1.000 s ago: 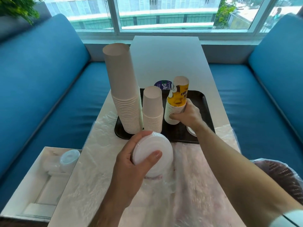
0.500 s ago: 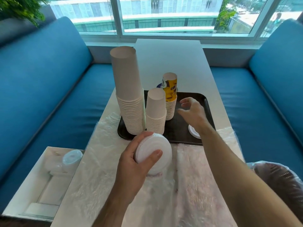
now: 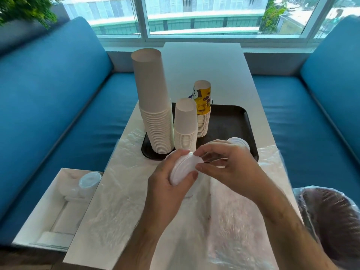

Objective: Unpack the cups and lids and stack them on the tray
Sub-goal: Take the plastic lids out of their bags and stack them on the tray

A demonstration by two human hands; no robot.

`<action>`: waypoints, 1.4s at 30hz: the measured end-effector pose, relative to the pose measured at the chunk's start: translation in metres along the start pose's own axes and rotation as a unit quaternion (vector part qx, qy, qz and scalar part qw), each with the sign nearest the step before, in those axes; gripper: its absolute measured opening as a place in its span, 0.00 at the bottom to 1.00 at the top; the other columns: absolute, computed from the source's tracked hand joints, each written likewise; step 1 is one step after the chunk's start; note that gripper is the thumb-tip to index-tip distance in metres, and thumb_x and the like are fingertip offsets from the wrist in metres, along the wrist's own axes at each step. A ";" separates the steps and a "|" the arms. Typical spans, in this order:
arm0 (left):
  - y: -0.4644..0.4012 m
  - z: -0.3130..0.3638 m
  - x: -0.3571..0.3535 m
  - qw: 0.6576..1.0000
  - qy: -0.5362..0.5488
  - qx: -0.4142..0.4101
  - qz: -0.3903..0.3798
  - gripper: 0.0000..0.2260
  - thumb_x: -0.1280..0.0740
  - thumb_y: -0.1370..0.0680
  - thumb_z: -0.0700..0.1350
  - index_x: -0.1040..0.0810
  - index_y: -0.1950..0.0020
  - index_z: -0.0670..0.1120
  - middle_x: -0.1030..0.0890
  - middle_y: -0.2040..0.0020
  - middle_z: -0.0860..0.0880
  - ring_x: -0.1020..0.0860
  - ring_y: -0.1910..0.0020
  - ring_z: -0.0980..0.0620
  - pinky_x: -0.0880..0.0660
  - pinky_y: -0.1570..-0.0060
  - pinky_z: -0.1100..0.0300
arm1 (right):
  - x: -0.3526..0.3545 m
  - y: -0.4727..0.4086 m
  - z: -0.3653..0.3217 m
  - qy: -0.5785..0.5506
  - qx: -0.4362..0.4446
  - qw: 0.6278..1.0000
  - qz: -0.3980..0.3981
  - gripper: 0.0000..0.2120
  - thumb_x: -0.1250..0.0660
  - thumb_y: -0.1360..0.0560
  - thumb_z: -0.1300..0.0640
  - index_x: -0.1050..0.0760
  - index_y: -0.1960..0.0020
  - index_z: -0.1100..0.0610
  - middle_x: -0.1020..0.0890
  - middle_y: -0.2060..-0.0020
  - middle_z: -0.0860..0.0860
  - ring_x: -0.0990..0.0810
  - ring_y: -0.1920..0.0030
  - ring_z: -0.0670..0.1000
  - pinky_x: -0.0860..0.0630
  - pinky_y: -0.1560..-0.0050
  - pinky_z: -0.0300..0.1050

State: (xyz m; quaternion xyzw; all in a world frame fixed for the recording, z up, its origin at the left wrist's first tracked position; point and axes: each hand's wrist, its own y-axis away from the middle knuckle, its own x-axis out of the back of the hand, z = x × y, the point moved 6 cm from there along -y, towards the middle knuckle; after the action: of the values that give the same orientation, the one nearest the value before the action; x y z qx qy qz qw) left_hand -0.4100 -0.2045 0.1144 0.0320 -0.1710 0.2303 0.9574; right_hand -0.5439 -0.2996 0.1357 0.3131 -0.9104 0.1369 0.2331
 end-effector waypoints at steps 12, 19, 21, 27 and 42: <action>0.008 0.001 -0.001 1.000 -0.010 0.005 -0.005 0.21 0.28 0.33 0.60 0.32 0.44 0.72 0.32 0.47 0.75 0.27 0.50 0.68 0.32 0.64 0.84 | -0.001 0.007 -0.010 0.041 0.026 0.999 0.012 0.15 0.22 0.31 0.51 0.21 0.47 0.39 0.20 0.52 0.35 0.21 0.49 0.35 0.24 0.53 0.26; 0.008 -0.005 -0.003 1.000 -0.016 0.007 -0.016 0.22 0.29 0.34 0.62 0.31 0.42 0.71 0.29 0.46 0.73 0.26 0.48 0.65 0.22 0.49 0.66 | 0.001 0.008 -0.011 0.041 0.044 0.998 0.021 0.14 0.22 0.31 0.53 0.21 0.49 0.41 0.21 0.52 0.35 0.21 0.49 0.36 0.23 0.52 0.27; 0.007 -0.006 -0.003 1.000 -0.009 0.007 -0.018 0.22 0.28 0.34 0.62 0.30 0.43 0.71 0.28 0.46 0.73 0.25 0.47 0.64 0.21 0.49 0.64 | 0.000 0.007 -0.010 0.038 0.037 0.998 0.018 0.13 0.22 0.30 0.53 0.22 0.50 0.41 0.20 0.54 0.34 0.20 0.50 0.36 0.22 0.52 0.27; 0.004 -0.007 0.001 0.999 -0.006 -0.013 -0.028 0.26 0.25 0.36 0.62 0.30 0.41 0.72 0.27 0.44 0.72 0.25 0.44 0.62 0.20 0.54 0.68 | 0.000 0.005 0.002 -0.042 0.003 0.999 -0.019 0.11 0.24 0.27 0.56 0.24 0.50 0.46 0.18 0.57 0.39 0.17 0.51 0.43 0.19 0.50 0.35; -0.010 -0.013 0.001 0.998 0.005 0.003 -0.060 0.32 0.26 0.39 0.63 0.34 0.38 0.71 0.30 0.42 0.72 0.27 0.40 0.59 0.19 0.48 0.62 | 0.002 -0.004 0.036 -0.315 -0.114 0.940 0.059 0.17 0.28 0.30 0.56 0.21 0.41 0.56 0.14 0.51 0.52 0.14 0.47 0.54 0.16 0.56 0.49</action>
State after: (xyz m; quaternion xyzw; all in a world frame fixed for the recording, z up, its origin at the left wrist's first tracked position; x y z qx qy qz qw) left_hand -0.4007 -0.2116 0.1028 0.0441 -0.1630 0.1731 0.9703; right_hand -0.5544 -0.3181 0.1062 0.2574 -0.9636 -0.0606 -0.0401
